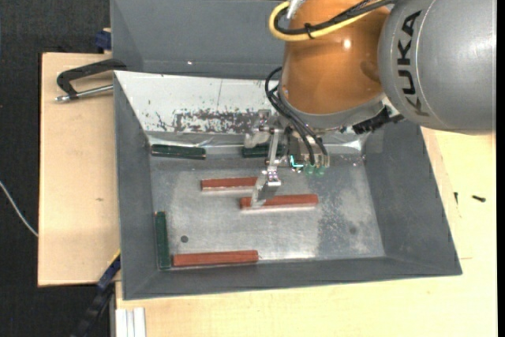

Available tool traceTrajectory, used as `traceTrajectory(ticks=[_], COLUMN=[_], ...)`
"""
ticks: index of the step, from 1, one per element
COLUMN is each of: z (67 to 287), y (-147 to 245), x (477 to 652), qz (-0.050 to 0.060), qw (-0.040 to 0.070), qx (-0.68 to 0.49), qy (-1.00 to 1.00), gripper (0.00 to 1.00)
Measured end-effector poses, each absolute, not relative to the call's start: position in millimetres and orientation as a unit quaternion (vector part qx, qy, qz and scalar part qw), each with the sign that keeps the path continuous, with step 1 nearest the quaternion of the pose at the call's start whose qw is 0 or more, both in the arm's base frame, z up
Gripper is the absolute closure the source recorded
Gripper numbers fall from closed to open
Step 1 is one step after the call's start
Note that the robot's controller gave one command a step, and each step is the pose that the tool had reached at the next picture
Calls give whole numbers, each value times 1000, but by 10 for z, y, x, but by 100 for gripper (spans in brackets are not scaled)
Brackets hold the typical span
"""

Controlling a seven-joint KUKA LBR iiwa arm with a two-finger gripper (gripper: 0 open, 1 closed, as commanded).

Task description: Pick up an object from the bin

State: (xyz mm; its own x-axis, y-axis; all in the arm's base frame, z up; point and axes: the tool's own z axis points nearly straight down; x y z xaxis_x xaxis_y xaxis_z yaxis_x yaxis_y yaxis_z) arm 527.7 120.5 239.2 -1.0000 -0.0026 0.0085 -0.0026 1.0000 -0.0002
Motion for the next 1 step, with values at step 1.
traceTrajectory(ticks=[1], z=[2436], y=[1198], x=[5293], qz=[-1], qw=[0], qx=[0], qy=[-1000], gripper=[0])
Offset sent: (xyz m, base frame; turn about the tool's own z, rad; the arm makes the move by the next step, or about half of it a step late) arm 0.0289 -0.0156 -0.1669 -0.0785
